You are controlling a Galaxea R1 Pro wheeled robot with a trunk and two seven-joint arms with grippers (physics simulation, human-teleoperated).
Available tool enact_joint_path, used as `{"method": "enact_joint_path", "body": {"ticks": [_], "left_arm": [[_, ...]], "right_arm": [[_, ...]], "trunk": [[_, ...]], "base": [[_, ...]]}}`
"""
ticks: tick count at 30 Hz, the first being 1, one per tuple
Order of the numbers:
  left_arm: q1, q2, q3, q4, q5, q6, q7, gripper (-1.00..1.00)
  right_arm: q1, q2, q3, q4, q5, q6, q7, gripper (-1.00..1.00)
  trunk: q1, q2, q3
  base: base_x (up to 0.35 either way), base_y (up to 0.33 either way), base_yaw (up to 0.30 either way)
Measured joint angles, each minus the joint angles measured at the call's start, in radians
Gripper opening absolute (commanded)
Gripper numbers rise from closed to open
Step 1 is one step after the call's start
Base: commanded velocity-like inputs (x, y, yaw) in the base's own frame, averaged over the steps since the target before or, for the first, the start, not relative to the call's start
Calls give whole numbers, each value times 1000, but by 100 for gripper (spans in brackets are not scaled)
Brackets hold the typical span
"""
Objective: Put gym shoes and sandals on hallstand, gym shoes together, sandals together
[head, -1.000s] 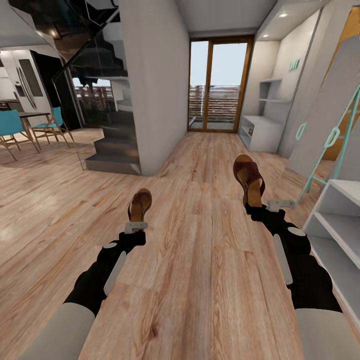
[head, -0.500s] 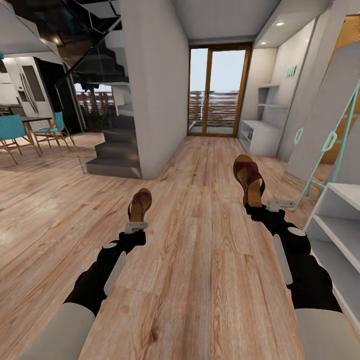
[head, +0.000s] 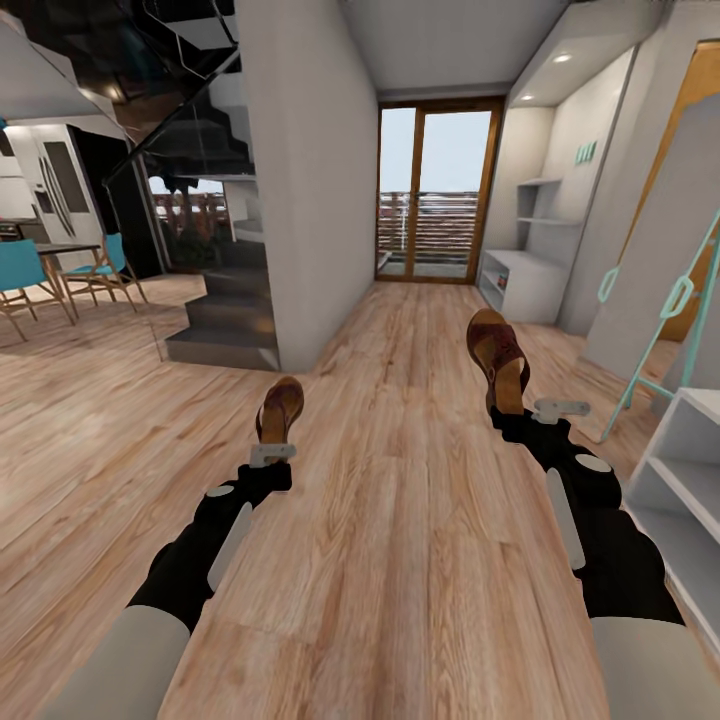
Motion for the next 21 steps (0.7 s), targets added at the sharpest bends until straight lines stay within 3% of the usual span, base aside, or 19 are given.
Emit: {"method": "enact_joint_path", "body": {"ticks": [21], "left_arm": [[0,0,1,0,4,2,-1,-100]], "right_arm": [[0,0,1,0,-3,1,0,-100]], "trunk": [[0,0,35]], "base": [[345,0,0]]}}
